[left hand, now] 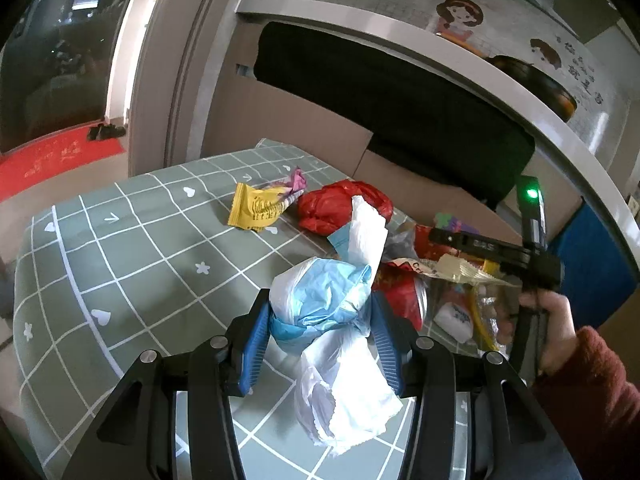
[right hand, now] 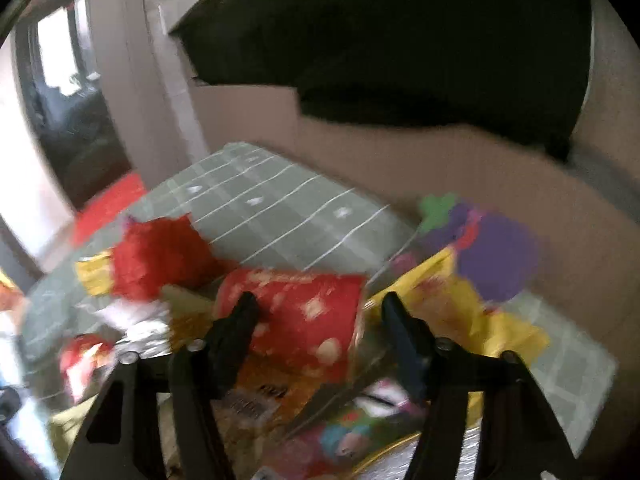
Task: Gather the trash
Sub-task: 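Grasp the red paper cup with the right gripper and lift it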
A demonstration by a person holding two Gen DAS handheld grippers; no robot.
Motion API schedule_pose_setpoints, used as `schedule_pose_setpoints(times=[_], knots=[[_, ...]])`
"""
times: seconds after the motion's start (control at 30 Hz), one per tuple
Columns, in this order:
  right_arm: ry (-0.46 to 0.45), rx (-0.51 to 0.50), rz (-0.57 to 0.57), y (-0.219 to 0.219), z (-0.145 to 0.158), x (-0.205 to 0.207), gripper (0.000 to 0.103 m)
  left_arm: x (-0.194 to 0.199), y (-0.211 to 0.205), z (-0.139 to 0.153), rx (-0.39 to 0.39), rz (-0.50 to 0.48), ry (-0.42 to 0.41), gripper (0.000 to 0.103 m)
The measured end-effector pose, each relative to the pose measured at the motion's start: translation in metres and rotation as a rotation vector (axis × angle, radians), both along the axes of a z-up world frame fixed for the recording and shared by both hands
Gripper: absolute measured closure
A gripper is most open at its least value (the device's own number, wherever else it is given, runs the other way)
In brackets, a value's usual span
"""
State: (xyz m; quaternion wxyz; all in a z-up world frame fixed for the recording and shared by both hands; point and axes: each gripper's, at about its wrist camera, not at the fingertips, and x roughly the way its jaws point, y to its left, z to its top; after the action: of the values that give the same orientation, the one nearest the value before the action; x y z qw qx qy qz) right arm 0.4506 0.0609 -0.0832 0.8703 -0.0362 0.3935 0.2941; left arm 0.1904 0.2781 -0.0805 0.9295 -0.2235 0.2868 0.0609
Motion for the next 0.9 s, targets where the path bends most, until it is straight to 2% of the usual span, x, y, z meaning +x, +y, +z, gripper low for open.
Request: schedule_pose_setpoints(times=[0.03, 0.1, 0.13, 0.27, 0.37, 0.4, 0.47, 0.5, 0.7, 0.9], knots=[[0.024, 0.035, 0.032, -0.001, -0.001, -0.003, 0.059, 0.0, -0.001, -0.001, 0.0, 0.001, 0.0, 0.054], [0.065, 0.099, 0.113, 0.0, 0.001, -0.013, 0.078, 0.0, 0.0, -0.002, 0.003, 0.004, 0.002, 0.054], [0.058, 0.102, 0.134, 0.002, 0.003, -0.02, 0.081, 0.001, 0.0, -0.002, 0.006, 0.009, 0.004, 0.054], [0.012, 0.071, 0.184, 0.02, 0.007, -0.036, 0.081, 0.003, -0.003, -0.002, 0.017, 0.017, 0.006, 0.054], [-0.017, 0.035, 0.174, 0.033, 0.004, -0.031, 0.081, 0.005, -0.004, -0.003, 0.027, 0.02, 0.004, 0.054], [-0.011, 0.029, 0.172, 0.038, 0.002, -0.027, 0.084, 0.006, -0.004, -0.003, 0.03, 0.021, 0.004, 0.054], [-0.004, 0.017, 0.159, 0.043, 0.0, -0.024, 0.097, 0.01, -0.003, -0.004, 0.034, 0.028, 0.008, 0.054], [-0.018, 0.006, 0.146, 0.042, 0.001, -0.026, 0.097, 0.012, -0.004, -0.004, 0.033, 0.028, 0.009, 0.054], [-0.15, -0.017, 0.076, 0.012, 0.037, -0.061, 0.099, 0.025, -0.021, 0.01, 0.083, 0.022, -0.026, 0.054], [-0.238, -0.001, 0.029, -0.036, 0.078, -0.102, 0.099, 0.036, -0.058, 0.046, 0.153, -0.025, -0.095, 0.054]])
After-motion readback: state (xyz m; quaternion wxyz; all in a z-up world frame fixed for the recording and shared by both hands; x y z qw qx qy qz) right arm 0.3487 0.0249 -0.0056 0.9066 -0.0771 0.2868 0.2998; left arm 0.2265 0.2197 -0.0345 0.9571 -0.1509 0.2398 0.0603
